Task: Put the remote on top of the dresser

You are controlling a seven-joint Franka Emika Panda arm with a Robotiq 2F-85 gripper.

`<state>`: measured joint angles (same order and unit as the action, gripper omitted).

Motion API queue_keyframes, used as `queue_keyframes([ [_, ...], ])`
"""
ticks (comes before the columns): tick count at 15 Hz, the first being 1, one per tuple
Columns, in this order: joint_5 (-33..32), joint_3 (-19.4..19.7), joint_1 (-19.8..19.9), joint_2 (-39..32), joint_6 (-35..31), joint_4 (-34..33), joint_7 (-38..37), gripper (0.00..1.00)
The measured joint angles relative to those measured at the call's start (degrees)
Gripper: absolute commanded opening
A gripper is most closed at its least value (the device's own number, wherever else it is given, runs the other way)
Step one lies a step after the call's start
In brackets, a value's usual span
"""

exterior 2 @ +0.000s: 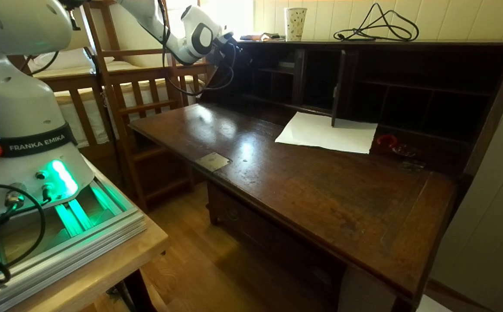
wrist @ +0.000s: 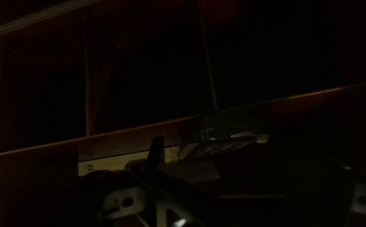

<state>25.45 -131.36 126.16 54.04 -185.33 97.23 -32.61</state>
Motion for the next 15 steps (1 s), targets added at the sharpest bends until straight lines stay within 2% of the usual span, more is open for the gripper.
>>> queue_keyframes([
  [5,1.3,-0.6,2.0,3.2,3.0,-5.1,-1.6,1.00],
  [6,1.5,-0.6,2.2,3.9,3.6,-6.1,-1.9,0.75],
  [7,1.5,-0.5,2.4,4.6,4.0,-7.1,-2.3,0.72],
  [12,1.6,1.2,2.5,7.1,5.9,-9.3,-4.2,0.40],
  [15,1.6,2.4,1.4,7.4,6.5,-8.8,-4.5,0.38],
])
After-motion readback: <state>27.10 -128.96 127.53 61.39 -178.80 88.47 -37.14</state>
